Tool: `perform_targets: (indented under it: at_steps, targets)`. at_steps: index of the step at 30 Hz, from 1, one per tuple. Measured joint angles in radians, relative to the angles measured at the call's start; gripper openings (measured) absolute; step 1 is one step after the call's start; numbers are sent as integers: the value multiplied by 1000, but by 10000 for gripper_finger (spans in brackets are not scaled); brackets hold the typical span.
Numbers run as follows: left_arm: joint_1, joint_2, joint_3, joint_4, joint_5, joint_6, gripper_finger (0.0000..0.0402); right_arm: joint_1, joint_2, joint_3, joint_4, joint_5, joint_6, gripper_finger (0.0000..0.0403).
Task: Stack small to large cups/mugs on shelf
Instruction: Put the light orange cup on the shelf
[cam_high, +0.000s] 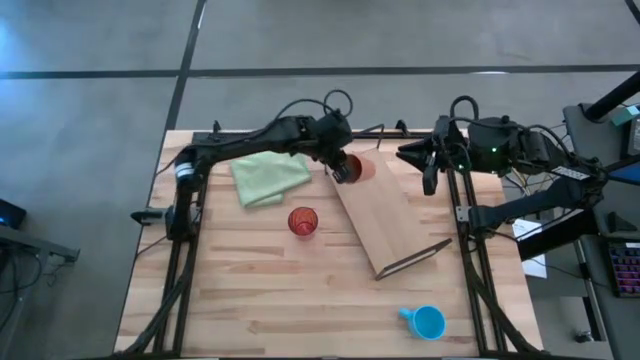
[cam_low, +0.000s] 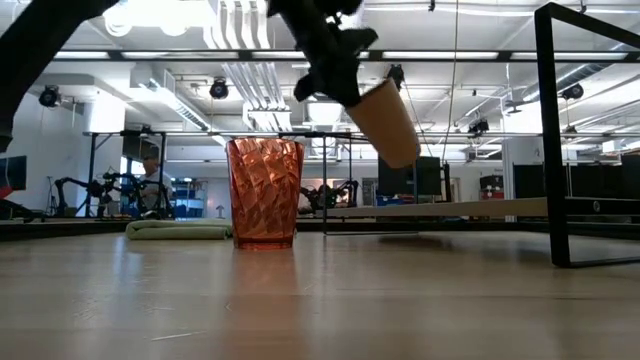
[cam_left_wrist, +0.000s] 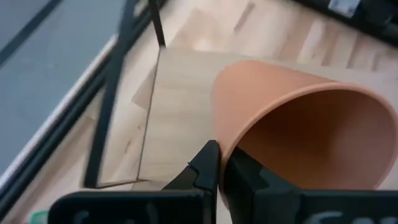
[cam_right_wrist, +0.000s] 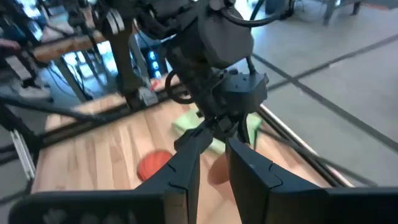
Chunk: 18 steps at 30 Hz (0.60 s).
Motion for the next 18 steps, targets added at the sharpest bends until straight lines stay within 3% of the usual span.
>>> perform_targets:
  at_steps: [9, 18]
  targets:
    - [2, 72, -1, -3, 13, -53, 0, -2, 0, 0, -169, 151, 90, 73]
    - [37, 80, -10, -5, -1, -55, 0, -71, 4, -43, -257, 184, 242, 73]
